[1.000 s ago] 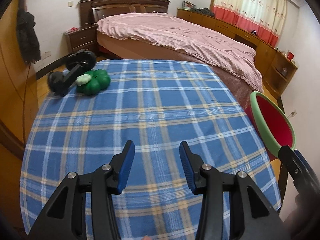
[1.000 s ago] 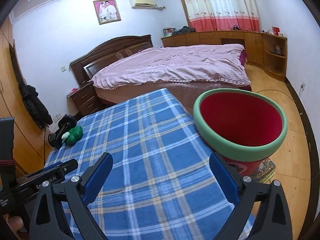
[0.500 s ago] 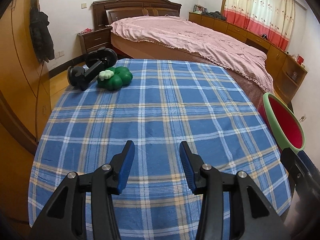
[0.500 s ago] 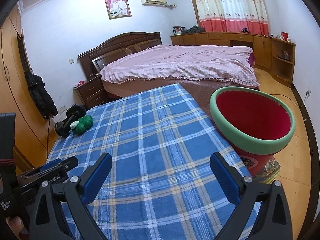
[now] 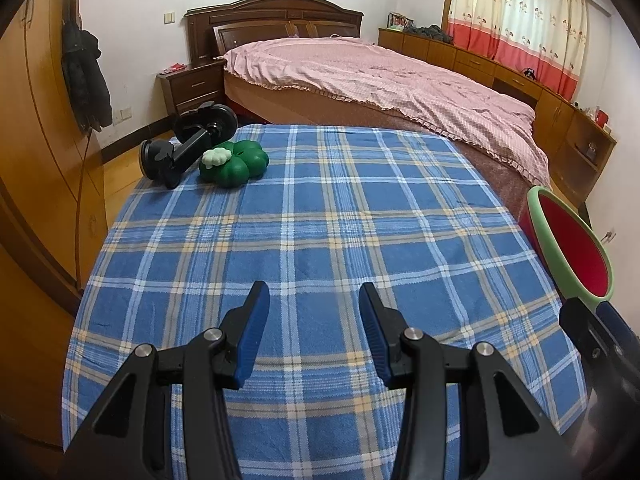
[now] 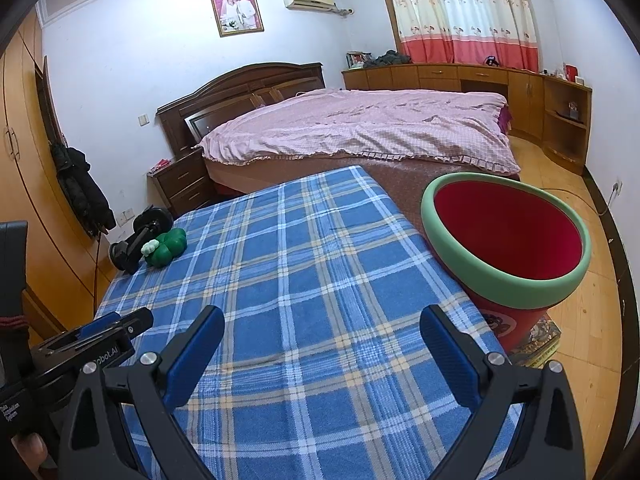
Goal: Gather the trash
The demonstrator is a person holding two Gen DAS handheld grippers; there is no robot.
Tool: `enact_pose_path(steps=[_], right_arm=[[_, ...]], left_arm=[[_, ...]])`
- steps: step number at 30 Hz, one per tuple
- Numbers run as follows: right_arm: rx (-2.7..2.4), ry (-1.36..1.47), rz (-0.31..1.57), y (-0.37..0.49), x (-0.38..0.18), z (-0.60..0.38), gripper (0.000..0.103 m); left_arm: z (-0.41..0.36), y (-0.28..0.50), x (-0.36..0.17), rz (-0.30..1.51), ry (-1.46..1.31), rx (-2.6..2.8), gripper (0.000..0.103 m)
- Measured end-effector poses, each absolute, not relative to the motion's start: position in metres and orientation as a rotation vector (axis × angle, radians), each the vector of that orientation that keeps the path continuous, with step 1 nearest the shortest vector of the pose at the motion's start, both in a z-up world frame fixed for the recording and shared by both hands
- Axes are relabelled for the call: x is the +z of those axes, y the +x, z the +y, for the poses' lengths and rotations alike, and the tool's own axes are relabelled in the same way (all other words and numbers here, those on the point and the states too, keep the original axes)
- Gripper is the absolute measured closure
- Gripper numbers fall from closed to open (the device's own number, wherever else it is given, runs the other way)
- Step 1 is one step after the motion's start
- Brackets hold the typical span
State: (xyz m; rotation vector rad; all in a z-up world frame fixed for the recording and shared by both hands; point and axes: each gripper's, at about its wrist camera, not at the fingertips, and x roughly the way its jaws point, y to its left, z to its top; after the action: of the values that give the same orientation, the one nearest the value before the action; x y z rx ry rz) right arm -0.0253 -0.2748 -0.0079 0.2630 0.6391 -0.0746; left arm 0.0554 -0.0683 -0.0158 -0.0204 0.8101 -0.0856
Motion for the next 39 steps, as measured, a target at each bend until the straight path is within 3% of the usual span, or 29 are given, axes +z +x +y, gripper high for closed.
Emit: enact_pose_path(steps=[39], right_arm=[[-0.073,0.263,0.642,-0.0254,-0.0088,-0.2727,0.003]], left_arm=[[-0.063,0.0538,-0.0115,0.799,-0.033,-0.073,0.056]])
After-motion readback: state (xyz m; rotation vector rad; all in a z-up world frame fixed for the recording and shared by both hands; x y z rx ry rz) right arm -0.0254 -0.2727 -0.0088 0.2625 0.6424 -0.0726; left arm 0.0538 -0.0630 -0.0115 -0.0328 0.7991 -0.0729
